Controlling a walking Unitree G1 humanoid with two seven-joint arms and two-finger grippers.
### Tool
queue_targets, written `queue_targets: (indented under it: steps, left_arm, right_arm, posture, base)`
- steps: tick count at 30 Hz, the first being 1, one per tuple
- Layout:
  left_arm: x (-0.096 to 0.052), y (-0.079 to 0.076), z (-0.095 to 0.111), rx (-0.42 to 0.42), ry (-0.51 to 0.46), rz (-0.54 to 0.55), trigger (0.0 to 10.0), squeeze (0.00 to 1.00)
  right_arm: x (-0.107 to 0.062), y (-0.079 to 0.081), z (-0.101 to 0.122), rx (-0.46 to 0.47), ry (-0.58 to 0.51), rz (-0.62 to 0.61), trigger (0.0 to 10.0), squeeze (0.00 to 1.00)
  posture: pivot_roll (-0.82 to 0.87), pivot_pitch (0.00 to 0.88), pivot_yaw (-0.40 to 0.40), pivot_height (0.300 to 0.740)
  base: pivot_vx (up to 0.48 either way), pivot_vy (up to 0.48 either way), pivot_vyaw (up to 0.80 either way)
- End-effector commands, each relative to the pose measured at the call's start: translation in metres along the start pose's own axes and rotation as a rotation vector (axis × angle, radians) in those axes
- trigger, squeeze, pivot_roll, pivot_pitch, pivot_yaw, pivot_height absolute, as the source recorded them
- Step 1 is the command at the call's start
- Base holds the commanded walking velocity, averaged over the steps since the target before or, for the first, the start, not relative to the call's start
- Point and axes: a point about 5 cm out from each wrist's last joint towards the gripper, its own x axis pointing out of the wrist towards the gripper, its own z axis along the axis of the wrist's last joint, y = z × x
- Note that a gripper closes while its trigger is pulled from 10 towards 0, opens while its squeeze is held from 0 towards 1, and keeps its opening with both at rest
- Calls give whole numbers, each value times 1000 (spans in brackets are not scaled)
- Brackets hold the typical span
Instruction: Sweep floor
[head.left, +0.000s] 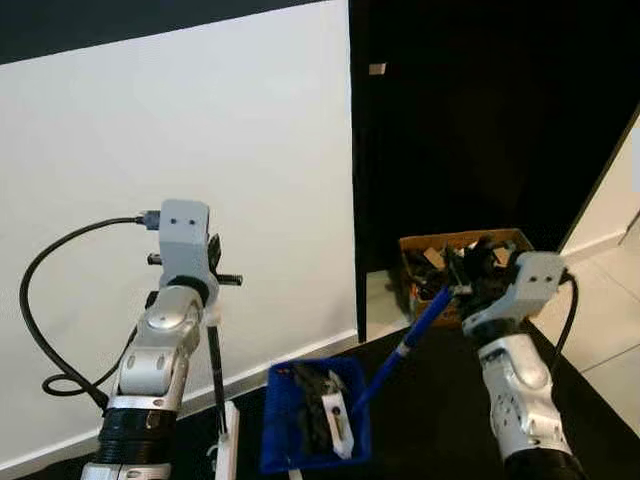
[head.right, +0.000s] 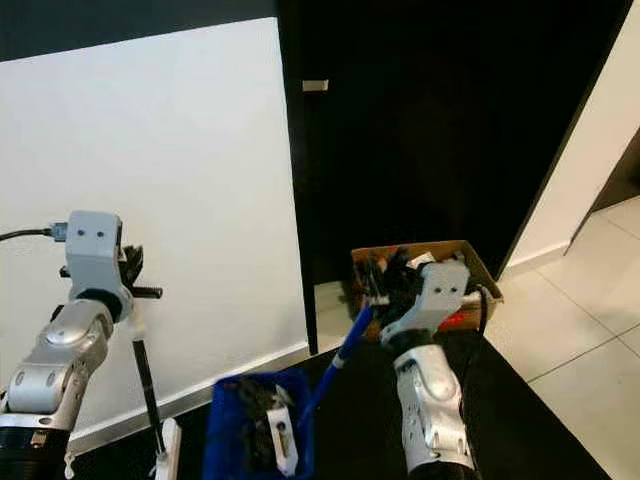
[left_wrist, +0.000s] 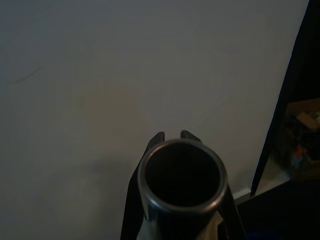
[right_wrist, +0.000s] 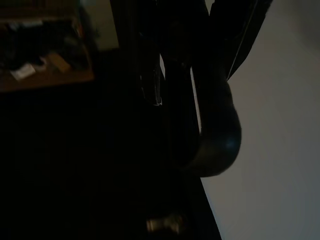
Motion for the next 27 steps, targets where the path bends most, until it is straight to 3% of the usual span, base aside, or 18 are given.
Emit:
queue_targets:
  steps: [1,13,18,27]
  left_arm:
    - [-1,-2,-2,17,-10,21,10000,0]
    - [-2,-8,-6,14,-4,39,10000,0]
    - [-2,-13,-2,-29,-39,32,10000,0]
    - [0,-18,-1,-15,-43,34,10000,0]
  right_arm:
    - [4,4,3,2,-25,-4,10000,0]
    - [12,6,5,-15,-12,-2,10000,0]
    - [13,6,4,-26,-9,0,10000,0]
    - [13,5,4,-31,-6,3,10000,0]
  posture:
    - [29,62,91,740]
    - [30,65,73,740]
    - [24,68,68,740]
    - [19,70,66,740]
  base:
    - [0,0,0]
    - [0,0,0]
    - [0,0,0]
    - [0,0,0]
